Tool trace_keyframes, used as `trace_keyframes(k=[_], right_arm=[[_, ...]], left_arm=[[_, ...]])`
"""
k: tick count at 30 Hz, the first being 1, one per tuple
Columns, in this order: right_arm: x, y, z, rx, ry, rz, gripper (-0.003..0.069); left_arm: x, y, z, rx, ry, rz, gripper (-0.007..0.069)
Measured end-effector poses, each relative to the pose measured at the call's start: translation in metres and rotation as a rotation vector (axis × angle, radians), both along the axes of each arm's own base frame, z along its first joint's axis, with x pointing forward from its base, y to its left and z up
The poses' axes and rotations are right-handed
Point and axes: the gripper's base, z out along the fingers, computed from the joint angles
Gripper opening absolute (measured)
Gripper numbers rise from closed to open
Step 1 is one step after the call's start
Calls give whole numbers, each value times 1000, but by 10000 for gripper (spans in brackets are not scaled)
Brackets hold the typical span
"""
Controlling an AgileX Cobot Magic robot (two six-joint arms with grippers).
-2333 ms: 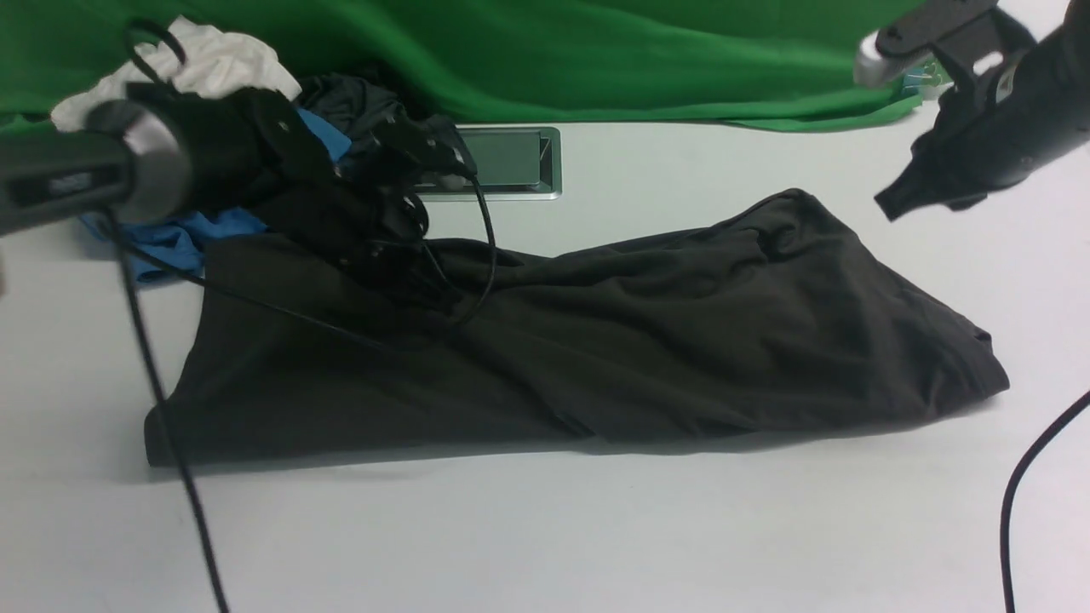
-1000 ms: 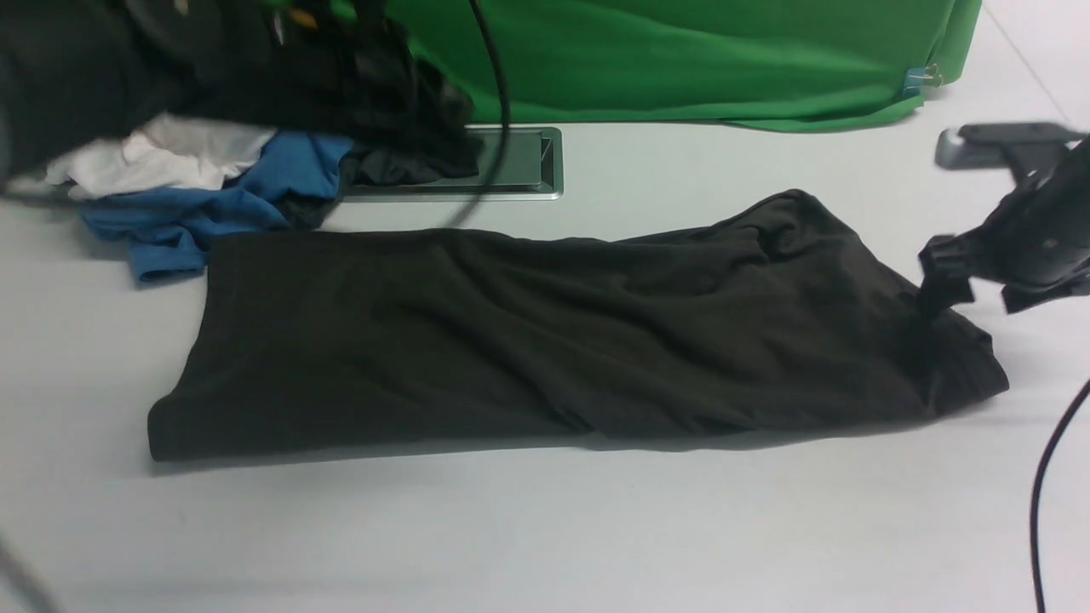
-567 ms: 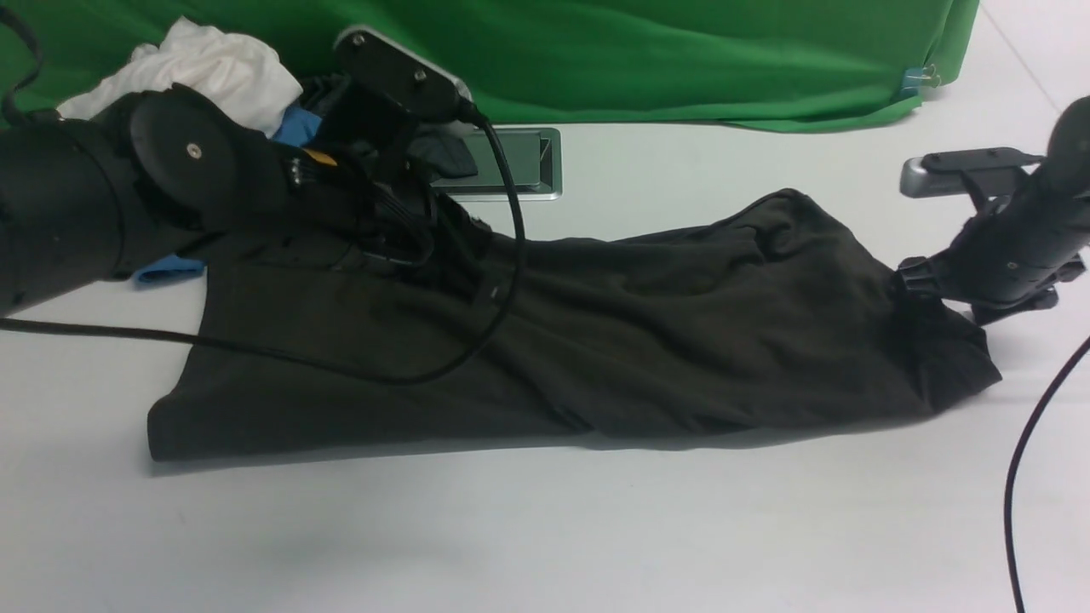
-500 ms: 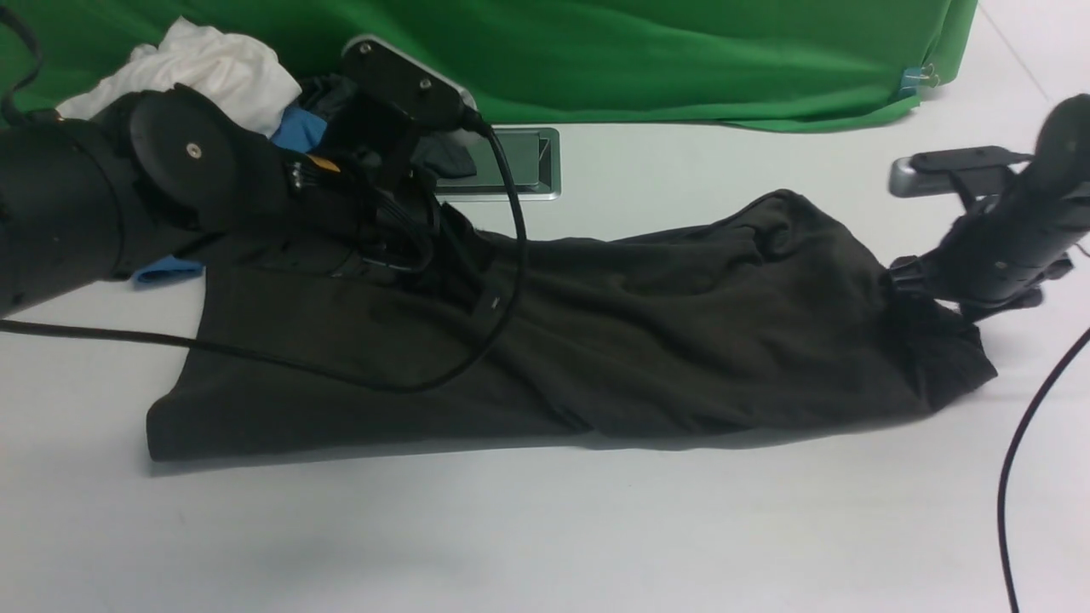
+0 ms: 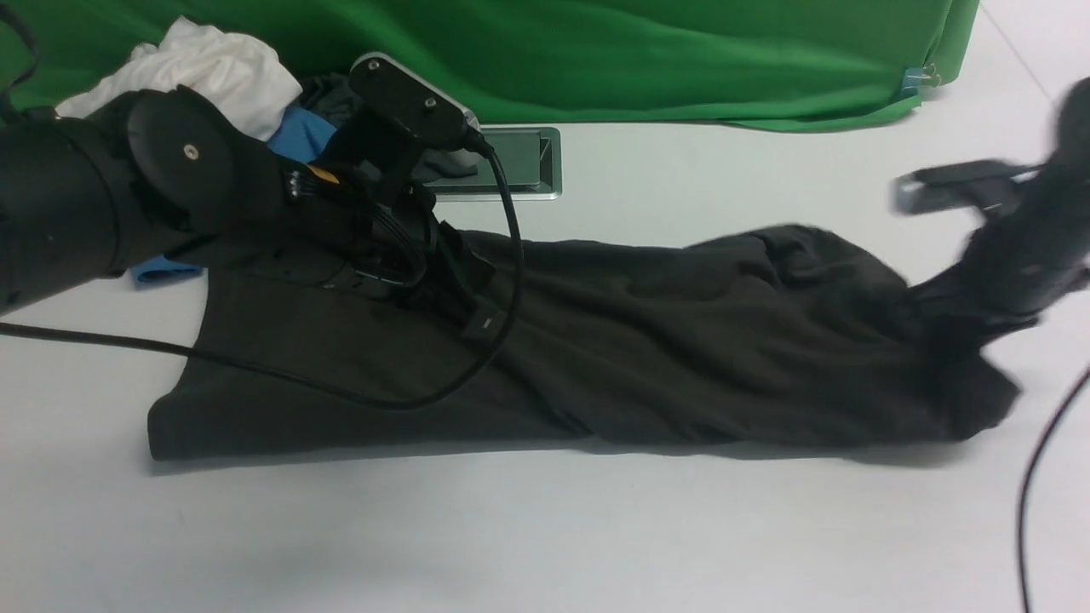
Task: Fold a long-sleeved shirt on a white desktop.
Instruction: 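Pull the folded dark garment lengthwise by its ends to straighten it flat on the table, then fold the right end of the dark garment over onto its left end with the right gripper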
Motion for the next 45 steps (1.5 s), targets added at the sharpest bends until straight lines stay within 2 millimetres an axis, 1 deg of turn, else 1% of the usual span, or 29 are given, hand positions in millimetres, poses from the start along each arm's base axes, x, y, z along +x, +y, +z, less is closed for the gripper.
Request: trace_keyframes(k=[1, 4, 8, 10, 12, 14, 15, 16, 18, 21, 22, 25, 26, 27, 28, 29, 30, 31, 33, 34, 35, 37, 38, 39, 40, 42, 43, 44, 45], right_arm=[[-12, -14, 19, 3, -34, -61, 106], [-37, -34, 40, -2, -73, -148, 106], [-63, -49, 45, -16, -68, -202, 106], [-69, -52, 52, -18, -85, -216, 106], [-71, -52, 55, -19, -97, -216, 106], [-77, -50, 72, -21, -152, -217, 106], [-78, -49, 74, -19, -157, -218, 106], [-83, -46, 87, -12, -201, -220, 106], [-90, -38, 104, 19, -268, -213, 106], [-99, -19, 128, 90, -382, -170, 106], [-101, -5, 141, 152, -443, -127, 106], [-100, 23, 166, 276, -544, -41, 106], [-96, 43, 178, 338, -588, 18, 106], [-96, 43, 180, 345, -596, 16, 106], [-90, 64, 192, 402, -634, 77, 106], [-90, 66, 193, 403, -635, 88, 106], [-82, 88, 201, 454, -657, 141, 106], [-78, 101, 205, 478, -662, 178, 106], [-66, 133, 209, 527, -660, 251, 106], [-65, 136, 209, 530, -658, 258, 106], [-57, 159, 209, 556, -648, 309, 106], [-47, 186, 207, 586, -632, 360, 106], [-46, 189, 207, 590, -631, 364, 106], [-39, 207, 204, 611, -620, 393, 106], [-37, 212, 203, 615, -618, 401, 106], [-25, 241, 193, 648, -590, 438, 106], [-24, 244, 195, 653, -595, 441, 106], [-17, 260, 188, 677, -579, 454, 106], [-16, 262, 185, 678, -570, 454, 106]], left_arm=[[0, 0, 0, 3, -1, -2, 20], [0, 0, 0, 4, 0, -2, 20], [0, 0, 0, 4, -1, -2, 20], [0, 0, 0, 3, -1, -2, 20], [0, 0, 0, 3, -1, -2, 20], [-1, 0, 0, -8, 13, 10, 20], [-1, 0, 0, -10, 16, 11, 20], [-3, 1, 2, -12, 27, 16, 20], [-10, 4, 13, -18, 24, 34, 20], [-22, 11, 32, -17, -10, 61, 20], [-29, 15, 42, -15, -31, 78, 20], [-48, 25, 64, -16, -58, 118, 20], [-56, 29, 70, -8, -69, 133, 20], [-58, 30, 72, -12, -73, 138, 20], [-66, 34, 75, -8, -84, 152, 20], [-68, 35, 76, -8, -85, 153, 20], [-78, 39, 78, -11, -96, 165, 20], [-82, 41, 78, -10, -93, 169, 20], [-92, 45, 78, -2, -94, 176, 20], [-93, 46, 77, 2, -91, 177, 20], [-99, 50, 76, 17, -96, 189, 20], [-106, 55, 75, 37, -106, 211, 20], [-107, 56, 76, 34, -108, 217, 20], [-111, 59, 77, 44, -121, 238, 20], [-111, 60, 77, 48, -123, 238, 20], [-118, 65, 84, 50, -163, 268, 20], [-118, 66, 84, 52, -167, 269, 20], [-122, 68, 88, 47, -184, 277, 20], [-122, 68, 88, 45, -187, 278, 20]])
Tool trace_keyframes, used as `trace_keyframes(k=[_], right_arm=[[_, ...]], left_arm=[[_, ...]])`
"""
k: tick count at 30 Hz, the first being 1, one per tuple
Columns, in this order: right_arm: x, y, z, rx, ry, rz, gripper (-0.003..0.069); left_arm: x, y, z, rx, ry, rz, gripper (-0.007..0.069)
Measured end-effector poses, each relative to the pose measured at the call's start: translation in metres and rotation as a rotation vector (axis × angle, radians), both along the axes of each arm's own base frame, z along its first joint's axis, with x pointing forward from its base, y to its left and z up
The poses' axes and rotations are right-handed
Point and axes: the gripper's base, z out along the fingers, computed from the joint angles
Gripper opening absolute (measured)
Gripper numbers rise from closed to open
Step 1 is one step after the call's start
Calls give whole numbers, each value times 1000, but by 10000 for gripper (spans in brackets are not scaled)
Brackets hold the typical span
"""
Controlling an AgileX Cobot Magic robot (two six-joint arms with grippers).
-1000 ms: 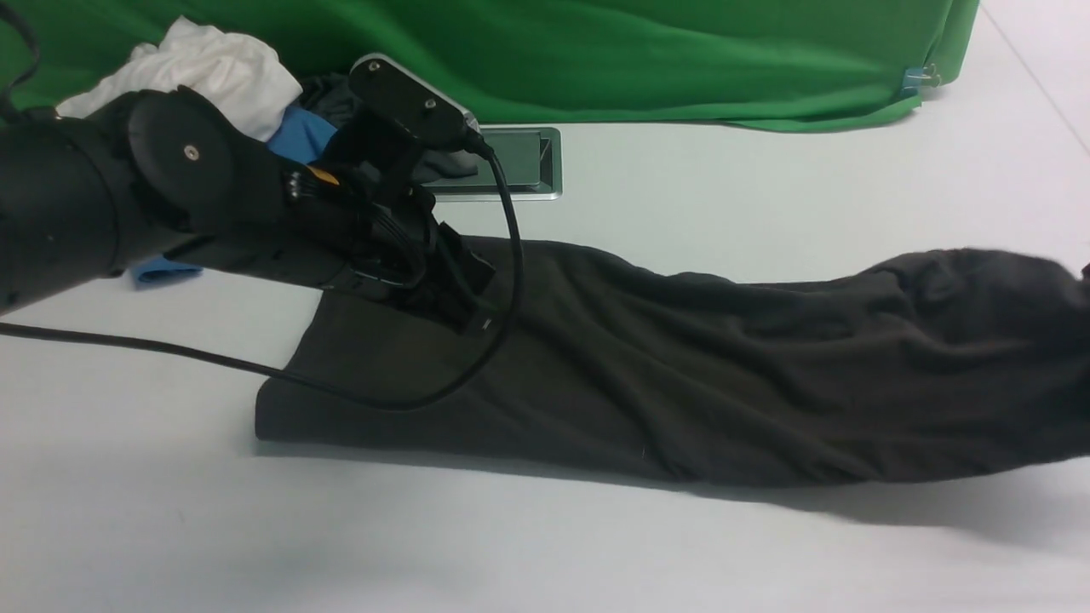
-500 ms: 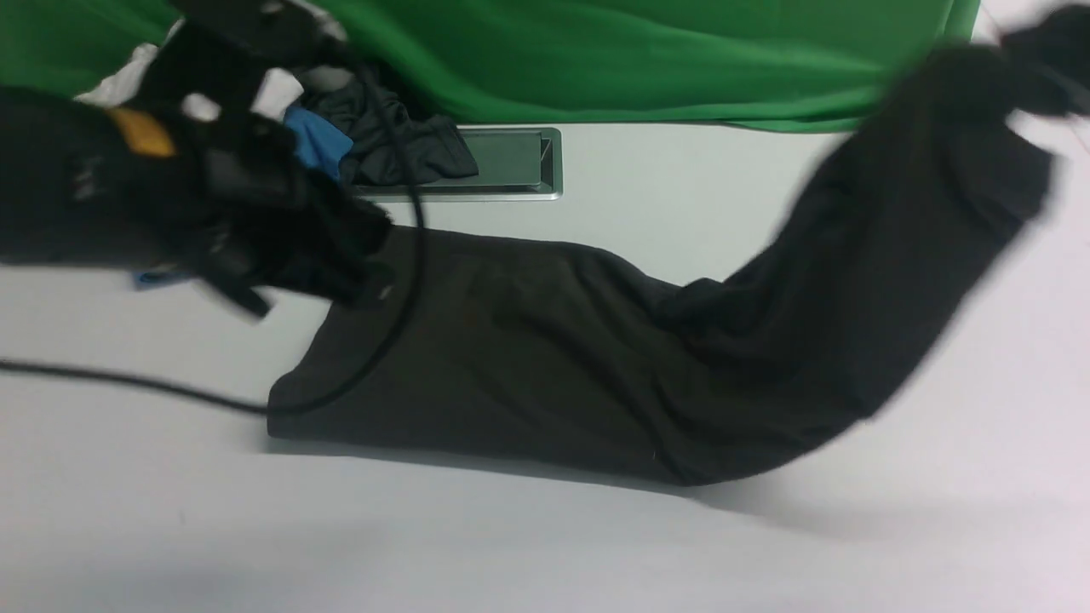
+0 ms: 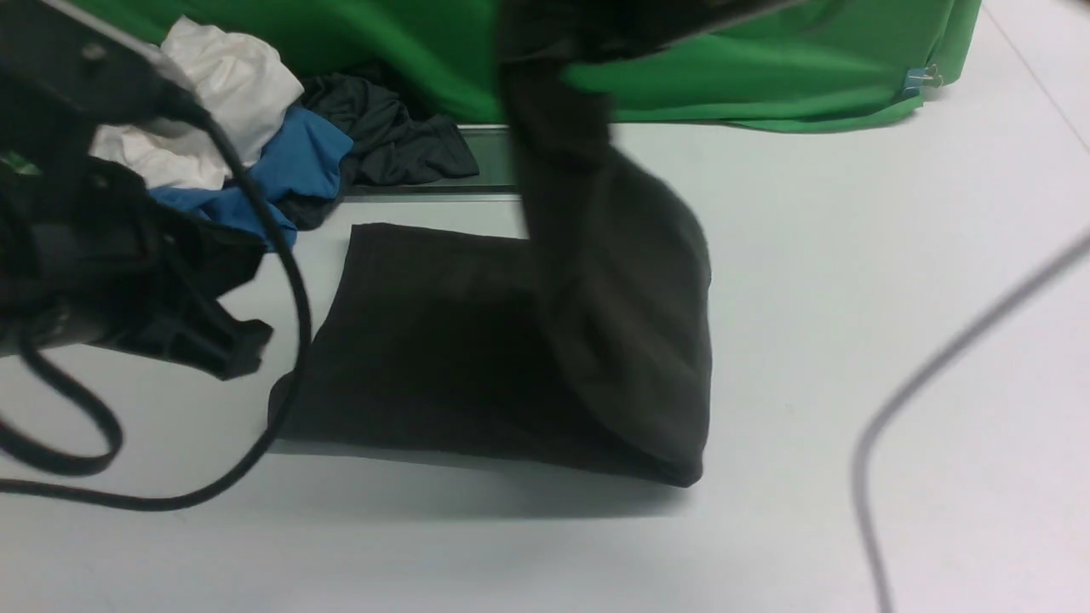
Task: Fold a long-sleeved shirt on a white desktop.
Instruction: 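Fold the right end of the dark garment over onto its left end with the right gripper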
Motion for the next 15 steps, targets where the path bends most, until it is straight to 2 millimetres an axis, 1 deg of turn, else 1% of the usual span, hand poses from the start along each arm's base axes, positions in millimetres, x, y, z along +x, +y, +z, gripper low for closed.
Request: trace_keyframes(k=[1, 3, 4, 6, 8, 10, 11, 13, 15], right_arm=[[9, 18, -11, 12, 20, 24, 106], [15, 33, -22, 18, 36, 41, 106], [16, 34, -23, 19, 39, 43, 106], [22, 53, -43, 15, 80, 60, 106], [24, 62, -51, 14, 95, 71, 106], [28, 74, -65, 13, 126, 76, 106], [28, 76, -68, 16, 137, 72, 108], [30, 83, -76, 23, 164, 63, 134], [32, 87, -79, 36, 170, 46, 208]], left_arm=[[-2, 1, 2, -1, -11, 1, 20], [-3, 1, 3, -2, -16, 2, 20], [-3, 1, 3, -2, -16, 2, 20], [-3, 2, 3, -2, -16, 2, 20], [-3, 2, 3, -2, -16, 2, 20], [-3, 1, 3, -1, -16, 2, 20], [-3, 1, 2, -2, -18, 2, 20], [-3, 1, 0, 0, -13, 1, 20], [-3, 1, -1, 1, -10, 1, 20]])
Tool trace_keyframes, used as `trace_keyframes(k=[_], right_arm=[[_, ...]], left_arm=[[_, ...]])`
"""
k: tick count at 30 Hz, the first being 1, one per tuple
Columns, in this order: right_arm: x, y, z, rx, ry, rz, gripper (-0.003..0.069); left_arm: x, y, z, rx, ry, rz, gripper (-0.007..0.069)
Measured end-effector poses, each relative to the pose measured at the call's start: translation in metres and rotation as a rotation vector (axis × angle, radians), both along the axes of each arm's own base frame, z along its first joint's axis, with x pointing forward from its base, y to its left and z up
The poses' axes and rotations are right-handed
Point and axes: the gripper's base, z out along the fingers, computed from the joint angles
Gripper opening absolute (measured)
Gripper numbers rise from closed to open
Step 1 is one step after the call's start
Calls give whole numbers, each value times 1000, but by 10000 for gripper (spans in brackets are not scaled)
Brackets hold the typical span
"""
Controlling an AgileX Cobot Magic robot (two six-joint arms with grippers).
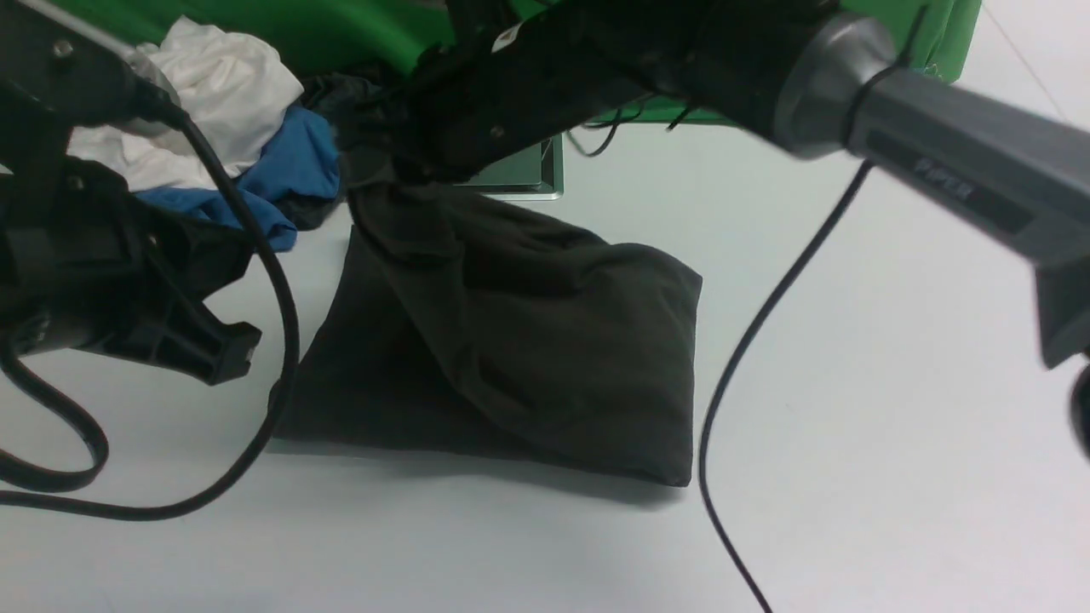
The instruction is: Fold a long-sleeved shirt on a white desktop.
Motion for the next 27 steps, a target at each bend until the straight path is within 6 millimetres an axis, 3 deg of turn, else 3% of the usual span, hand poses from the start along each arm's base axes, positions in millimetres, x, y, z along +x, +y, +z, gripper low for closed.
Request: trace_keyframes(k=[5, 8, 11, 15, 16, 18, 19, 21, 23, 27], right_arm=[[0, -2, 8, 17, 11, -10, 566], [-2, -13, 20, -2, 17, 17, 591], [-4, -47, 42, -140, -20, 38, 469], [-3, -89, 54, -401, -53, -48, 285], [-2, -93, 53, -436, -51, -60, 270], [2, -115, 39, -625, -27, -151, 213], [3, -116, 39, -631, -27, -160, 211], [6, -128, 10, -733, 32, -191, 199], [8, -131, -1, -742, 52, -198, 197], [16, -139, -34, -685, 60, -260, 191]], left_arm=[[0, 0, -1, 3, 3, 0, 20], [0, 0, -2, 5, 4, 0, 20], [0, 0, -2, 5, 4, 0, 20], [2, -1, -4, 3, 17, 0, 20], [3, -1, -4, 2, 20, 0, 20], [13, -6, -11, -19, 45, -1, 20], [14, -7, -12, -19, 46, -1, 20], [35, -18, -27, -64, 91, -10, 20], [44, -23, -35, -79, 112, -20, 20], [86, -43, -80, -125, 196, -34, 20]])
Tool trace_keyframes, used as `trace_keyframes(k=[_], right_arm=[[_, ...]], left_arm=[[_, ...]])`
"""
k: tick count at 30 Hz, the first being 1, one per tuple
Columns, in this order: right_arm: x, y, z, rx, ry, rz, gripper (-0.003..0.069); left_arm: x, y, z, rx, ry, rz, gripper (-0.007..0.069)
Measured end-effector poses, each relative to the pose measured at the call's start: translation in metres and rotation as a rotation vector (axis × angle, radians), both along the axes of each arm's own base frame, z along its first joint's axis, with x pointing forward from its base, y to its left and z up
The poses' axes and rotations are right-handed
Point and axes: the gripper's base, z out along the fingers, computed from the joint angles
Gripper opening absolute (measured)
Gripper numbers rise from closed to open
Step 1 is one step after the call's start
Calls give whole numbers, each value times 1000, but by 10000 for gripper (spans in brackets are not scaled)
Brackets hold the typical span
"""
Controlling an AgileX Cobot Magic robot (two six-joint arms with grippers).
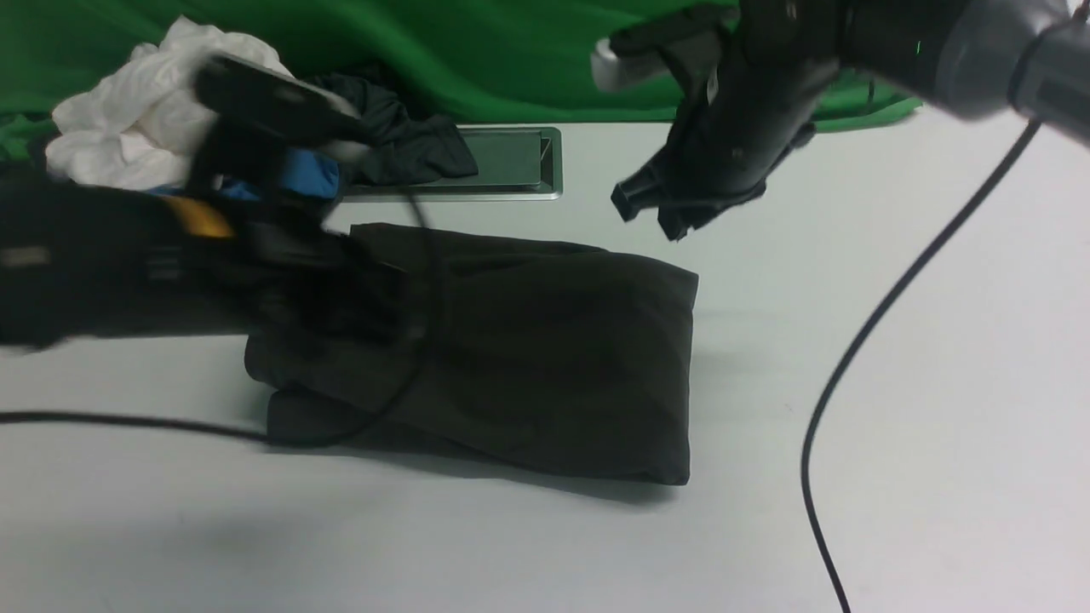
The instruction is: Fold a long-sleeved shirt on a white desktop.
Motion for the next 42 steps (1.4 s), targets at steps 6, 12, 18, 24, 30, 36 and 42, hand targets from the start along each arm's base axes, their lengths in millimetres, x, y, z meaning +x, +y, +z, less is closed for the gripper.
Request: trace_keyframes(k=[6, 12, 18, 24, 30, 36, 42], right_arm=[[12, -4, -33, 63, 6, -47, 165], [23, -9, -69, 48, 55, -67, 162], [32, -20, -89, 31, 72, -77, 162], [37, -23, -91, 28, 42, -55, 162], [39, -30, -69, 21, 40, -50, 162], [11, -44, 12, 8, -31, -7, 120], [-46, -64, 74, 47, -116, -33, 65]], left_arm=[[35, 2, -69, 93, 154, 22, 20], [48, 41, -100, 126, 285, 156, 20], [45, 54, -102, 149, 344, 171, 20], [36, 58, -104, 213, 440, 149, 20], [24, 61, -62, 201, 325, 164, 20], [-18, 63, 30, 96, -29, 188, 20], [-82, 54, 76, -19, -336, 123, 20]])
